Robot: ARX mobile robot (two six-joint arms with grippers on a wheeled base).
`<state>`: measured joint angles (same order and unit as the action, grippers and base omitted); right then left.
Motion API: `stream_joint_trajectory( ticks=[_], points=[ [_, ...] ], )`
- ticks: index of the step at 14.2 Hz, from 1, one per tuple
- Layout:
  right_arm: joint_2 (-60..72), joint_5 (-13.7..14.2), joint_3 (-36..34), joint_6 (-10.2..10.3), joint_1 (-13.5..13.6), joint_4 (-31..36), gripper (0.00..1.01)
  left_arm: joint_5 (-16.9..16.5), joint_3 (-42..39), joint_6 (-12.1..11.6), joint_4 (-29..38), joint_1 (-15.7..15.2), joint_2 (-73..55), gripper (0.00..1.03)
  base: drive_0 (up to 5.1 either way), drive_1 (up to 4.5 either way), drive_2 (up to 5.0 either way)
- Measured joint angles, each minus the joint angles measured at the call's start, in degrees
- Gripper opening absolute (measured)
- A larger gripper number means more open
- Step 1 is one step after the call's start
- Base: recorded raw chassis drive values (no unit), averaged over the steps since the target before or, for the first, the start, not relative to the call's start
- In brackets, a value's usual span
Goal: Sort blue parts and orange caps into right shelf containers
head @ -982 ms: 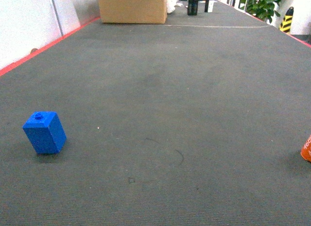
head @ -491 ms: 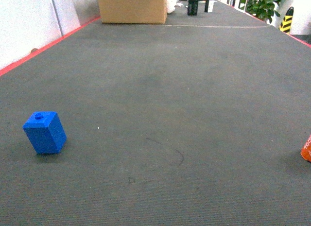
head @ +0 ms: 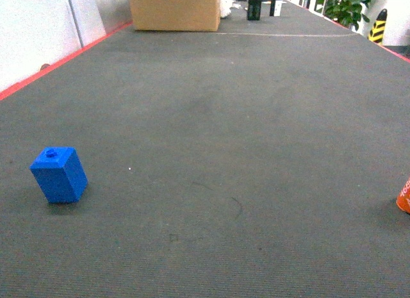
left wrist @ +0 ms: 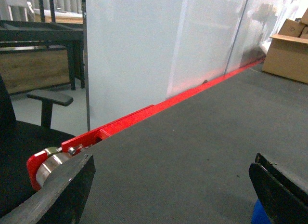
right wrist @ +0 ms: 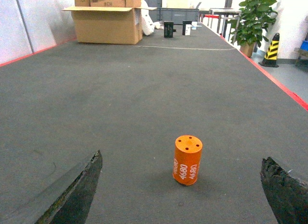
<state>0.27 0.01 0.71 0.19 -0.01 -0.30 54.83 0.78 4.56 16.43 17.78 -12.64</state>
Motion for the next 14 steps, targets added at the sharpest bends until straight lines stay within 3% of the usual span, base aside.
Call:
stream_joint_trajectory(
  ticks=[14],
  points=[
    [0.00,0.00,0.00,-0.02,0.00,0.00,0.98,0.02,0.00,0.00,0.00,0.00,0.00,0.98,0.0,0.00,0.0]
  ],
)
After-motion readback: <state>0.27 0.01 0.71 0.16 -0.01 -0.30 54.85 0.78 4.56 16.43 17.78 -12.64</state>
